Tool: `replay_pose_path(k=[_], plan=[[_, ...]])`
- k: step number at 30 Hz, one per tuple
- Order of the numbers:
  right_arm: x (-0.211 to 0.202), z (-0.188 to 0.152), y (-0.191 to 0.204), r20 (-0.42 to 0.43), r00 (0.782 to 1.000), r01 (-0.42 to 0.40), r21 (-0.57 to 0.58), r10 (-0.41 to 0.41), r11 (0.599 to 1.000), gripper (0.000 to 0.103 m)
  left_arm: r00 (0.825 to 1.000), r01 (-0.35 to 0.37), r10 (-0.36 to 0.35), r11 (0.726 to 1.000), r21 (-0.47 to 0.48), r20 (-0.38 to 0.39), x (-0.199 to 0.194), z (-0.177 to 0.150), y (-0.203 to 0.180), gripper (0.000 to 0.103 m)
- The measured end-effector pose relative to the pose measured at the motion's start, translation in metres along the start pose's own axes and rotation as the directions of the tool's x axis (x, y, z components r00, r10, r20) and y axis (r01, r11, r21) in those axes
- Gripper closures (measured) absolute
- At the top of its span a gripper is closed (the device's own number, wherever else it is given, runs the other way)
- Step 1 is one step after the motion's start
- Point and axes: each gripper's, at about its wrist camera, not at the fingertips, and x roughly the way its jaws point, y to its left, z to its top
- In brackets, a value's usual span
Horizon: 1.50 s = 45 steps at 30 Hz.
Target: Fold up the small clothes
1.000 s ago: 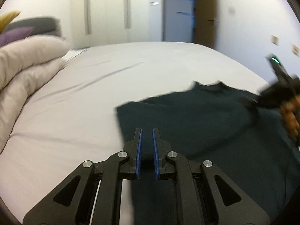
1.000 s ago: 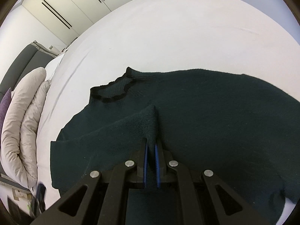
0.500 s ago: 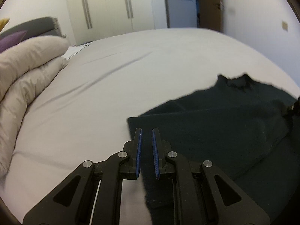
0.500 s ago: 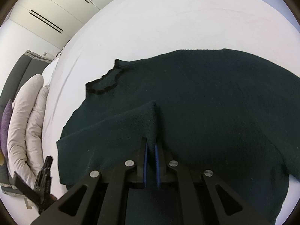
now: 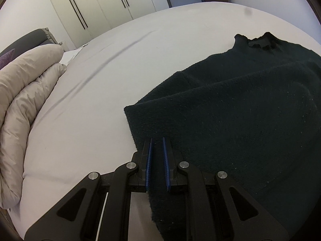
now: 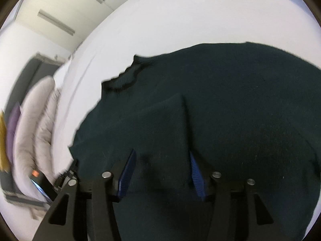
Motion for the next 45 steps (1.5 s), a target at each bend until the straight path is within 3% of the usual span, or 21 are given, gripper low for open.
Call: replay_pose_path(k=[3,4,9,17,20,21,22,24,26,28,30,31,33,34,35,36,37,40,43,45], plan=[[0.003,-0.003,0.003,-0.003,0.996,0.085,-0.051,-0.085,0.995,0.089,1.0,0.008,-0.008,1.0,0.003,0.0,-0.002,-0.001,-0.003,0.093],[-0.001,0.0,-0.006,-0.008,0.998,0.066,-0.027,-0.066,0.997,0.092,1.0,0.011,-0.011,1.0,0.008,0.001,-0.002,-0.001,-0.003,0.093],[-0.019,0.001,-0.026,0.015,0.999,0.044,0.023,-0.044,0.999,0.095,1.0,0.009,-0.009,0.998,0.066,0.004,-0.003,-0.003,-0.007,0.093],[-0.007,-0.003,-0.045,-0.004,1.0,-0.011,0.096,0.012,0.995,0.097,1.0,0.019,-0.021,0.993,0.12,0.011,-0.003,-0.007,-0.007,0.093],[-0.011,-0.002,-0.036,-0.006,0.999,0.033,0.046,-0.033,0.998,0.094,1.0,0.006,-0.008,0.991,0.132,0.02,-0.004,-0.008,-0.011,0.093],[-0.016,-0.003,-0.032,0.004,0.997,0.071,0.048,-0.071,0.996,0.086,1.0,0.002,-0.006,0.991,0.132,0.023,-0.004,-0.008,-0.011,0.093],[-0.027,-0.005,-0.025,0.05,0.989,0.136,0.036,-0.137,0.99,0.078,1.0,-0.002,-0.001,0.991,0.134,0.024,-0.004,-0.009,-0.012,0.093],[-0.045,-0.008,-0.01,0.152,0.964,0.222,-0.006,-0.219,0.975,0.078,1.0,-0.013,0.008,0.99,0.141,0.03,-0.004,-0.01,-0.014,0.093],[-0.051,-0.009,0.007,0.198,0.974,0.122,-0.046,-0.111,0.991,0.078,0.999,-0.012,0.008,0.99,0.139,0.034,-0.004,-0.01,-0.014,0.093],[-0.044,-0.008,0.03,0.189,0.978,-0.067,-0.104,0.086,0.992,0.078,0.999,-0.01,0.005,0.991,0.133,0.036,-0.004,-0.01,-0.013,0.093],[-0.025,-0.008,0.047,0.141,0.958,-0.232,-0.133,0.25,0.964,0.078,0.999,-0.017,0.011,0.991,0.134,0.043,-0.004,-0.011,-0.014,0.093],[-0.007,-0.007,0.057,0.097,0.936,-0.326,-0.13,0.339,0.936,0.078,0.999,-0.021,0.014,0.991,0.136,0.046,-0.004,-0.011,-0.015,0.093],[0.03,-0.008,0.068,0.025,0.914,-0.4,-0.099,0.404,0.911,0.078,0.999,-0.02,0.013,0.991,0.131,0.051,-0.004,-0.012,-0.014,0.093],[0.047,-0.008,0.069,-0.009,0.909,-0.417,-0.082,0.417,0.905,0.078,0.999,-0.015,0.008,0.992,0.126,0.053,-0.004,-0.013,-0.013,0.093],[0.06,-0.009,0.067,-0.021,0.918,-0.396,-0.065,0.395,0.916,0.078,0.999,-0.01,0.004,0.993,0.121,0.054,-0.004,-0.014,-0.012,0.093],[0.071,-0.009,0.06,-0.016,0.938,-0.346,-0.048,0.346,0.937,0.085,0.998,-0.008,0.001,0.993,0.119,0.055,-0.004,-0.014,-0.011,0.093],[0.077,-0.009,0.048,-0.001,0.935,-0.353,-0.019,0.353,0.935,0.101,0.998,-0.008,0.001,0.993,0.117,0.058,-0.004,-0.015,-0.011,0.093],[0.069,-0.007,0.003,0.087,0.906,-0.42,0.082,0.414,0.904,0.103,0.998,-0.012,0.004,0.993,0.119,0.065,-0.004,-0.015,-0.01,0.093],[0.037,0.001,-0.04,0.202,0.914,-0.383,0.137,0.353,0.913,0.103,0.997,0.002,-0.01,0.994,0.107,0.07,-0.006,-0.015,-0.007,0.093],[0.026,0.003,-0.058,0.238,0.919,-0.358,0.172,0.314,0.918,0.103,0.994,0.075,-0.079,0.996,0.048,0.077,-0.012,-0.013,0.008,0.092]])
